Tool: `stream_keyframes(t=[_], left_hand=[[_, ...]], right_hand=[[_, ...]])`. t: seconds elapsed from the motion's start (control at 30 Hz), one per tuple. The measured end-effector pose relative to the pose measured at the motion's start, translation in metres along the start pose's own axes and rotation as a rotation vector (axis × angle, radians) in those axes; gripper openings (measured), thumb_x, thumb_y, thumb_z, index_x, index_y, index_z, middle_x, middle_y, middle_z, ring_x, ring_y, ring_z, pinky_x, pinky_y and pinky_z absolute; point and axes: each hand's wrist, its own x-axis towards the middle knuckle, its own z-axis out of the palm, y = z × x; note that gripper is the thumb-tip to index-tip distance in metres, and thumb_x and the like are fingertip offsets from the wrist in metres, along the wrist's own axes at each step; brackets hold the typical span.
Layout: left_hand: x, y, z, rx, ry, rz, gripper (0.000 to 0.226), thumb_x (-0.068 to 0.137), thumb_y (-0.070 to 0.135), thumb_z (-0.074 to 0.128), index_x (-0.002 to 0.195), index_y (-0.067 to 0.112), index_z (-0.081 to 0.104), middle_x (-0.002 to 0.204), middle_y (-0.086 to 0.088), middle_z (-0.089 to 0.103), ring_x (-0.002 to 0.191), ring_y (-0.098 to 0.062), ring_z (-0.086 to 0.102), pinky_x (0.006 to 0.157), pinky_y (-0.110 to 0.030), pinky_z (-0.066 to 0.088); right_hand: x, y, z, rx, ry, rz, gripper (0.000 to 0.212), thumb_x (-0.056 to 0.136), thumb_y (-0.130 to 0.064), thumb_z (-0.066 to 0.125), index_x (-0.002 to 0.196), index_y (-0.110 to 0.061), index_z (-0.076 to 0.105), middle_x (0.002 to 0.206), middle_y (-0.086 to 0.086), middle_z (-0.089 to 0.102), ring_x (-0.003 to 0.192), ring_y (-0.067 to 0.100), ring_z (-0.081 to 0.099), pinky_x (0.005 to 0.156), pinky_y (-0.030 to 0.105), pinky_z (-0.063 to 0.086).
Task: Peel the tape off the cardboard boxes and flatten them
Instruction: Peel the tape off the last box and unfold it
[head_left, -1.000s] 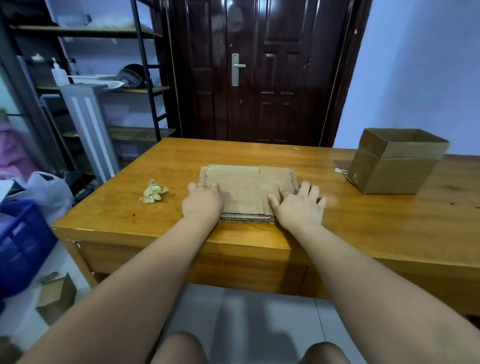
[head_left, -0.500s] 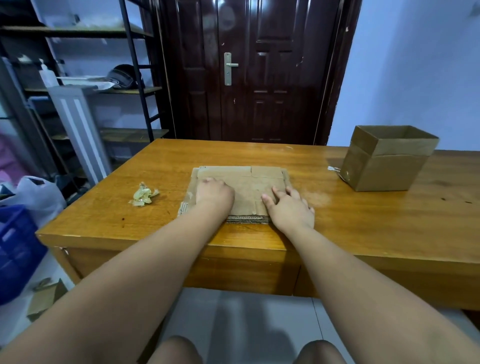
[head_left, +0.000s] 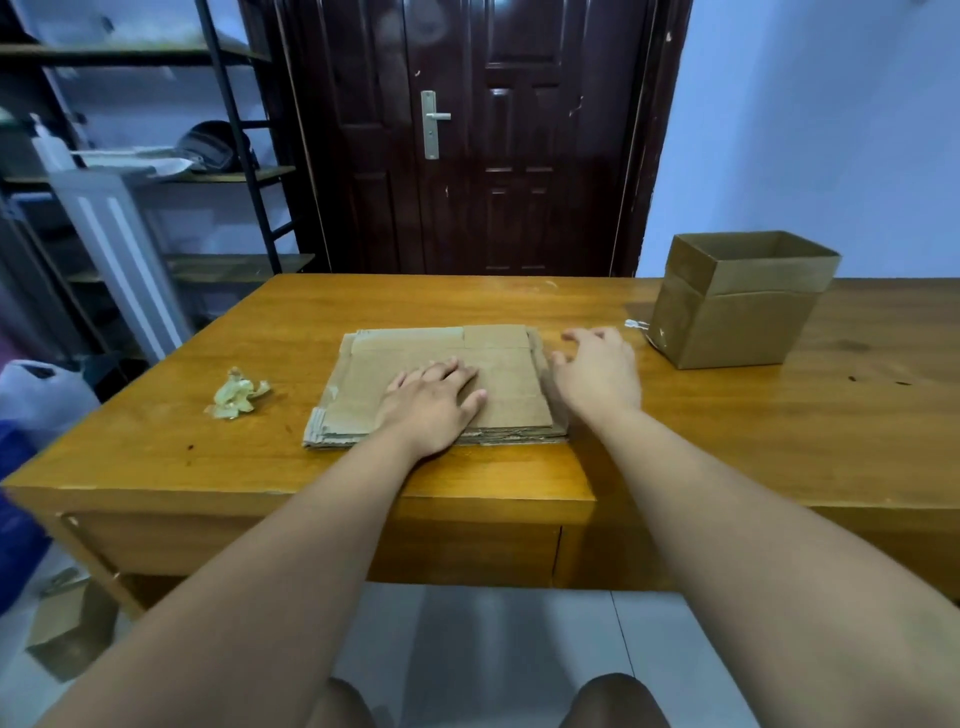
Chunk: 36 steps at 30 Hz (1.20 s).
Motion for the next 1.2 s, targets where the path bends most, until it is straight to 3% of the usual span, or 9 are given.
stream_keyframes(t=[0.17,0.37,0.57,0.67,0.77,0.9,1.07,1.13,1.2], left_hand=[[-0.003,-0.001,0.008,0.049,0.11,0.01,0.051,0.099,0.053,0.022,0.147,0.036,0.03,0.156,0.008,0.027,0.143,-0.016,0.024,0.116,-0.037,0.015],[-0.008,0.001,0.014,0.094,0.257,-0.005,0.045,0.1,0.041,0.027,0.142,0.032,0.04,0.148,0.009,0.041,0.136,-0.014,0.038,0.109,-0.031,0.028],[-0.008,0.003,0.015,0.092,0.291,-0.026,0.044,0.099,0.036,0.03,0.14,0.028,0.044,0.143,0.008,0.049,0.13,-0.015,0.043,0.104,-0.031,0.034],[-0.007,0.002,0.014,0.081,0.306,-0.03,0.044,0.098,0.034,0.032,0.139,0.028,0.046,0.142,0.007,0.049,0.13,-0.015,0.044,0.105,-0.03,0.033],[-0.008,0.002,0.015,0.064,0.315,-0.028,0.043,0.098,0.033,0.034,0.138,0.027,0.048,0.142,0.007,0.05,0.13,-0.016,0.045,0.105,-0.031,0.034],[-0.006,0.003,0.014,0.054,0.301,-0.032,0.043,0.097,0.033,0.033,0.137,0.027,0.048,0.141,0.006,0.051,0.13,-0.016,0.045,0.106,-0.032,0.035],[-0.01,0.005,0.006,-0.092,0.278,-0.057,0.04,0.095,0.033,0.042,0.133,0.027,0.052,0.137,0.006,0.054,0.126,-0.018,0.048,0.104,-0.031,0.034],[-0.011,0.005,-0.004,-0.342,0.269,-0.117,0.039,0.094,0.033,0.049,0.133,0.026,0.053,0.133,0.005,0.057,0.122,-0.018,0.051,0.102,-0.03,0.037],[-0.009,0.003,-0.019,-0.818,0.234,-0.217,0.04,0.097,0.031,0.05,0.136,0.022,0.047,0.132,0.001,0.057,0.115,-0.016,0.054,0.102,-0.03,0.038]], right_hand=[[0.028,0.034,-0.036,-0.427,0.193,-0.158,0.053,0.091,-0.029,0.054,0.141,-0.024,0.039,0.155,0.019,0.016,0.144,0.037,0.008,0.115,0.051,0.015],[0.068,0.054,-0.065,-0.57,0.185,0.07,0.075,0.09,-0.032,0.057,0.151,-0.029,0.013,0.159,0.022,0.004,0.147,0.038,-0.008,0.113,0.059,-0.005],[0.081,0.045,-0.074,-0.692,0.269,0.089,0.061,0.087,-0.016,0.051,0.144,-0.009,0.031,0.126,0.02,0.053,0.127,0.037,0.041,0.113,0.055,0.011],[0.076,0.034,-0.079,-0.73,0.188,0.037,0.024,0.085,-0.006,0.048,0.106,-0.01,0.059,0.088,0.009,0.058,0.105,0.034,0.055,0.11,0.047,0.016],[0.067,0.023,-0.081,-0.744,0.172,0.007,0.02,0.084,0.0,0.045,0.079,-0.013,0.06,0.065,0.005,0.049,0.088,0.031,0.056,0.11,0.047,0.015],[0.061,0.008,-0.075,-0.494,0.305,-0.096,0.026,0.087,-0.005,0.04,0.09,-0.02,0.061,0.07,0.002,0.061,0.088,0.03,0.061,0.108,0.048,0.016],[0.047,-0.036,-0.076,0.14,0.396,-0.236,0.025,0.099,-0.029,0.044,0.112,-0.018,0.061,0.097,0.004,0.068,0.098,0.028,0.06,0.106,0.043,0.03],[0.042,-0.055,-0.079,0.499,0.318,-0.276,0.024,0.097,-0.028,0.049,0.112,-0.015,0.063,0.104,0.001,0.068,0.102,0.024,0.061,0.097,0.039,0.044],[0.038,-0.071,-0.075,0.783,0.252,-0.222,0.016,0.096,-0.025,0.053,0.102,-0.017,0.065,0.1,-0.003,0.067,0.098,0.019,0.062,0.092,0.04,0.049]])
